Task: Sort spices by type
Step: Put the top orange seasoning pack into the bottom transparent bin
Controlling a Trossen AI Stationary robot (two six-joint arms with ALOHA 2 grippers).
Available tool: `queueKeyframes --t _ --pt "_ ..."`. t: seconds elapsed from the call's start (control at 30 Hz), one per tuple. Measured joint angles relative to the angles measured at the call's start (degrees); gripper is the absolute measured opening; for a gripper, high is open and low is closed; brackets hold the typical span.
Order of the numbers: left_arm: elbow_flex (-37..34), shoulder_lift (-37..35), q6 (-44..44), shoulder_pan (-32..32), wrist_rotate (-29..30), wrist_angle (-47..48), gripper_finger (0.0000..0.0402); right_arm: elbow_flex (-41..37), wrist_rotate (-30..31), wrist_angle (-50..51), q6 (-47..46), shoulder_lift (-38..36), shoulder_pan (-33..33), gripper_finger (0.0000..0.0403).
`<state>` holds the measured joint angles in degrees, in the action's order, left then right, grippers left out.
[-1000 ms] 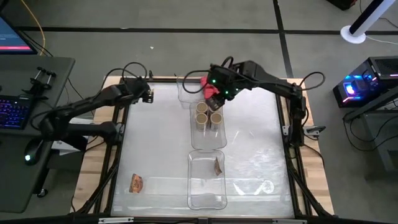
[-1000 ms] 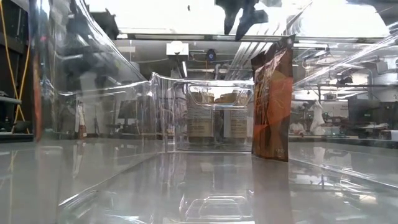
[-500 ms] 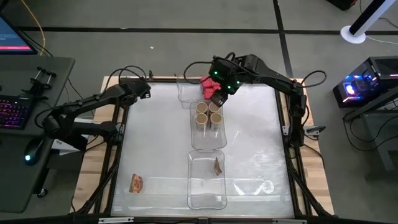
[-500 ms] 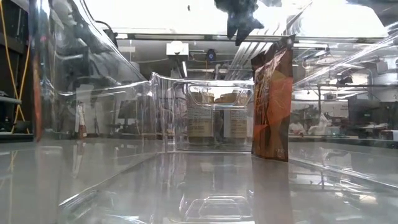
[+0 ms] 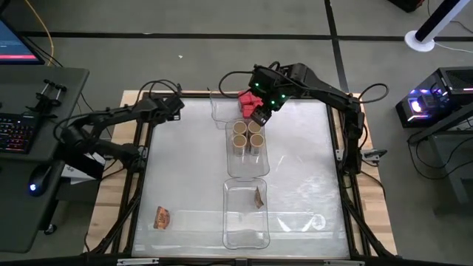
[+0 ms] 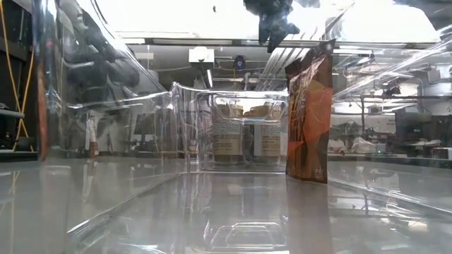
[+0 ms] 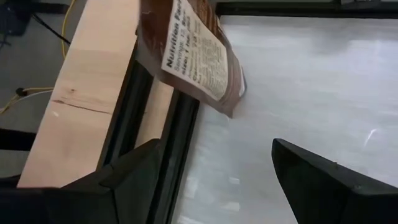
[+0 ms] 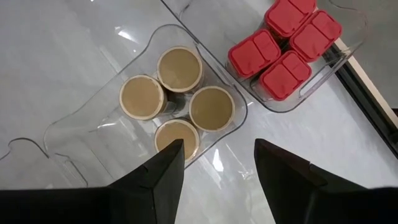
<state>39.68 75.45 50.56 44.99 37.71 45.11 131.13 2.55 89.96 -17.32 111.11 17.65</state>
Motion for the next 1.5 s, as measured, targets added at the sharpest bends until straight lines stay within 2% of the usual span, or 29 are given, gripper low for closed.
queueKeyframes --t 0.53,0.63,0.8,0.97,1.2,1.5 --pt "0.00 0.69 -0.15 0.00 4.46 -1.91 0.0294 0.00 0.02 -0.13 -0.33 0.00 -0.02 0.0191" --pt "0.00 0.69 -2.75 0.00 5.17 -2.69 0.0294 0.00 0.02 -0.33 -0.20 0.00 -0.04 0.0191" --pt "0.00 0.72 -3.45 0.29 7.90 -6.65 0.0294 0.00 0.02 -0.68 -0.33 0.00 -0.04 0.0191" --pt "0.00 2.83 -5.13 3.82 8.38 -13.15 0.0294 0.00 0.02 -0.66 -0.61 0.00 -0.04 0.0191" --pt "0.00 6.14 -0.68 3.74 9.78 -13.78 0.0294 0.00 0.04 -1.59 -0.83 0.02 -0.04 0.0191" --pt "0.00 11.20 5.76 3.74 15.31 -18.19 0.0284 0.00 0.04 -2.41 -2.37 0.02 -0.04 0.0191"
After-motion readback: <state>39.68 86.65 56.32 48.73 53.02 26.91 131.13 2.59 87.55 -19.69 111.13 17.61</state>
